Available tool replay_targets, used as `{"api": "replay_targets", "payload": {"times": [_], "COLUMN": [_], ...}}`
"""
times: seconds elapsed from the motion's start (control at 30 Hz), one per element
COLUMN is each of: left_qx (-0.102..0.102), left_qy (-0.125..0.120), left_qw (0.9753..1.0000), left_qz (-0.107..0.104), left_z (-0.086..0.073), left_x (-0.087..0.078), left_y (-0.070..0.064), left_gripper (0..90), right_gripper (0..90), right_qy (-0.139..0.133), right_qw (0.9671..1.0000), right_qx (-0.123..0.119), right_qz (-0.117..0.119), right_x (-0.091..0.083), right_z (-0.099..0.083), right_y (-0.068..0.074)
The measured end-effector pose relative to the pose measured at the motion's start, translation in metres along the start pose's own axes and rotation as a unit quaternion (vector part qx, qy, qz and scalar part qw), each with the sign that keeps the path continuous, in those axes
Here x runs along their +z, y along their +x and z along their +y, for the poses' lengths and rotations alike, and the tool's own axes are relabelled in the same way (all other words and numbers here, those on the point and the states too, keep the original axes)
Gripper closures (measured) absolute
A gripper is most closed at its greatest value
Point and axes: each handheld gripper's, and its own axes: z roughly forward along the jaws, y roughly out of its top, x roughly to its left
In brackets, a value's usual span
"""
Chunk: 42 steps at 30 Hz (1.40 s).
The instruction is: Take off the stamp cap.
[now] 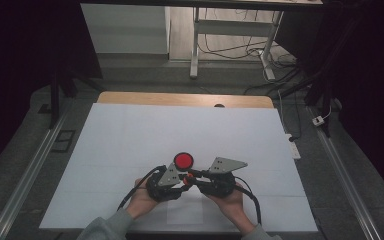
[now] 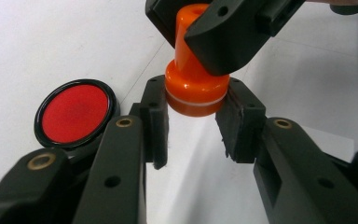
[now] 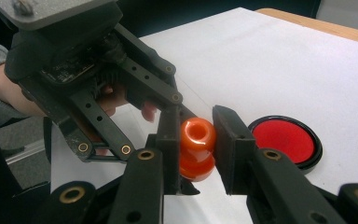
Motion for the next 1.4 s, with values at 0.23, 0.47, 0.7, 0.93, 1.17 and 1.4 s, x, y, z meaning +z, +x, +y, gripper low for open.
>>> {"api": "replay_targets", "payload": {"times": [0.23,0.47,0.7,0.93,1.17,1.4], "left_qx": [0.002,0.005,0.006,0.007,0.009,0.013], "left_qy": [0.002,0.003,0.004,0.004,0.001,-0.002], "left_qw": [1.0000,1.0000,1.0000,1.0000,0.9999,0.9999], "left_qz": [0.000,0.001,0.002,0.002,0.005,0.008], "left_z": [-0.0002,-0.0004,-0.0007,-0.0008,-0.0010,-0.0009], "left_x": [-0.0001,0.0000,0.0003,0.0004,-0.0003,-0.0007], "left_y": [0.0004,0.0001,-0.0002,-0.0002,-0.0001,-0.0001], "left_gripper": [64.7,64.8,64.9,64.9,64.9,65.0], "right_gripper": [72.1,72.1,72.2,72.3,72.4,72.5], "right_qy": [-0.001,-0.001,0.000,0.001,-0.002,-0.004], "right_qw": [1.0000,1.0000,1.0000,1.0000,0.9999,0.9999], "right_qx": [-0.003,-0.004,-0.006,-0.006,-0.007,-0.005], "right_qz": [-0.002,-0.003,-0.004,-0.004,-0.007,-0.008], "right_x": [0.0004,0.0006,0.0009,0.0006,0.0005,-0.0003], "right_z": [-0.0002,-0.0004,-0.0005,-0.0002,0.0001,0.0002], "right_y": [0.0006,0.0007,0.0010,0.0010,0.0021,0.0020]}}
